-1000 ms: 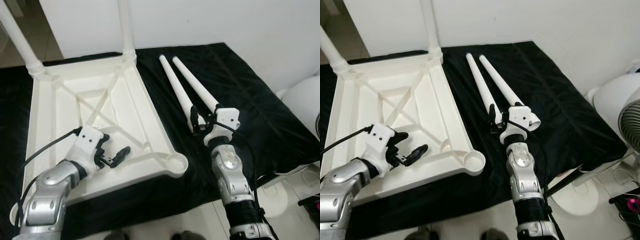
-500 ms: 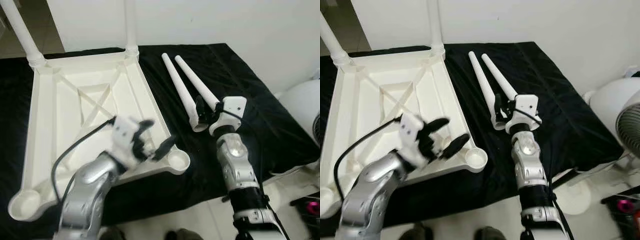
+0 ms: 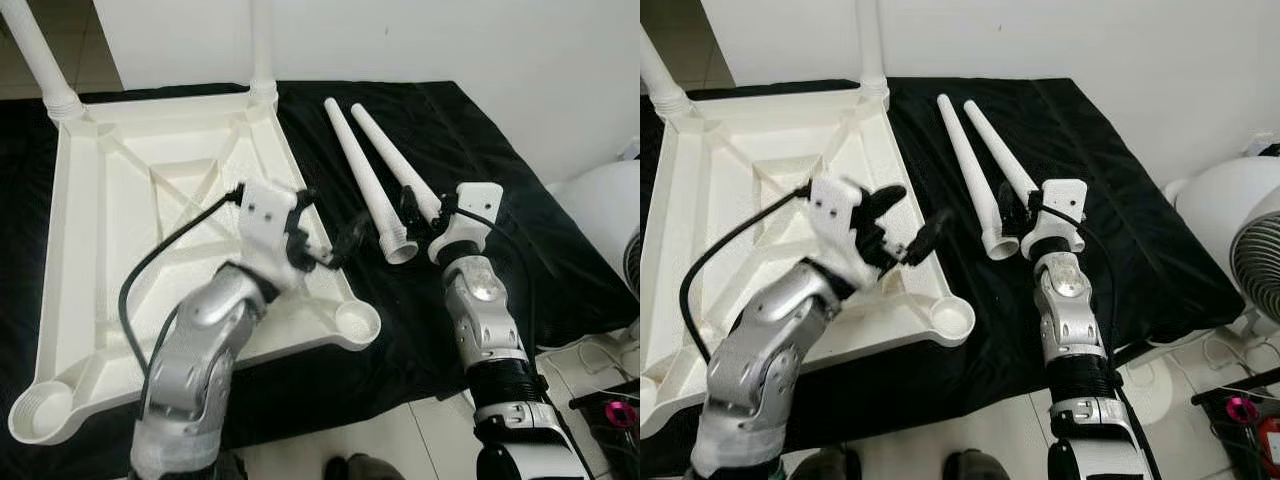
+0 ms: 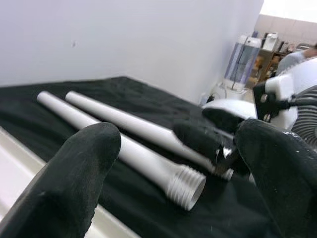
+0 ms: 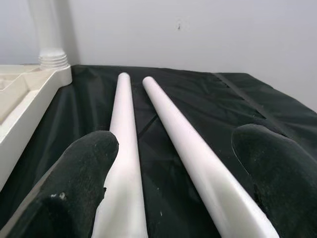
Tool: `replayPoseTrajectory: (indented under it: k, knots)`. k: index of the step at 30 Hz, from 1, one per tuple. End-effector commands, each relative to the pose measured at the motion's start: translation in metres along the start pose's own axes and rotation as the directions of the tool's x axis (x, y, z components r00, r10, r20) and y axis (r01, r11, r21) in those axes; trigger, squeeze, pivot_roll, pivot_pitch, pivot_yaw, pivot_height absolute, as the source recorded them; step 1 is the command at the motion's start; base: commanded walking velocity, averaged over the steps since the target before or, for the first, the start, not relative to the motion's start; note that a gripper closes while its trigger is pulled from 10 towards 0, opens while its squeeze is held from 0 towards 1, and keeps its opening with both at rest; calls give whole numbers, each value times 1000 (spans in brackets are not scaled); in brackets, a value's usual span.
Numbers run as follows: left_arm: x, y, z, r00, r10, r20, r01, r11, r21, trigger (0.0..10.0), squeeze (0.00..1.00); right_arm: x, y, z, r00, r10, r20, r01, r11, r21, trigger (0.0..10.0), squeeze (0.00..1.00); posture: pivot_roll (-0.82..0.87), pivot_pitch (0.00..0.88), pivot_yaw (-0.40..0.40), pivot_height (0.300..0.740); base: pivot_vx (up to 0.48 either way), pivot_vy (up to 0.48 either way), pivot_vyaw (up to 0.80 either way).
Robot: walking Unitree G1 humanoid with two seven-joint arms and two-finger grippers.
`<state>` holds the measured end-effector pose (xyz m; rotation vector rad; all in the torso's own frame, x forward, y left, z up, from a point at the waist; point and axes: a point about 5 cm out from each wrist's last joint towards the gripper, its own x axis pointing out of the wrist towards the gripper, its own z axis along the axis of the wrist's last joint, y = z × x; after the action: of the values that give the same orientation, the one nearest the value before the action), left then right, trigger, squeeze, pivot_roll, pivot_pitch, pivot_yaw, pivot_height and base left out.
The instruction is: Building children table
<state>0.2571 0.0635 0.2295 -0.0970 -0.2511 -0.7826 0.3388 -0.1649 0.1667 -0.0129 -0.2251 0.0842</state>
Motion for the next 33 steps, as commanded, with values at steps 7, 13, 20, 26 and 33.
replayPoseTrajectory:
  k: [7,13,20,26,33]
  knots:
    - [3,20,-13,987,158,-28,-156,987,39,10000,0,-8,-2,-14,997,49,-52,-49,999,5,10000,0,-20,79,-61,740,0,0,0]
    - [-3,32,-19,977,207,-44,-202,974,104,10000,0,-13,-8,-20,997,27,-75,-25,999,37,10000,0,-19,75,-60,740,0,0,0]
    - [0,46,-21,963,265,-56,-254,955,153,10000,0,-16,-12,-30,993,22,-115,-12,996,84,10000,0,-24,79,-44,740,0,0,0]
    - [6,52,-24,959,277,-68,-263,951,163,10000,0,-10,-6,-33,987,97,-125,-85,992,95,10000,0,-52,83,-7,740,0,0,0]
    - [22,55,-23,956,287,-64,-267,938,222,10000,0,3,3,-38,981,131,-141,-121,990,74,10000,0,-49,94,33,740,0,0,0]
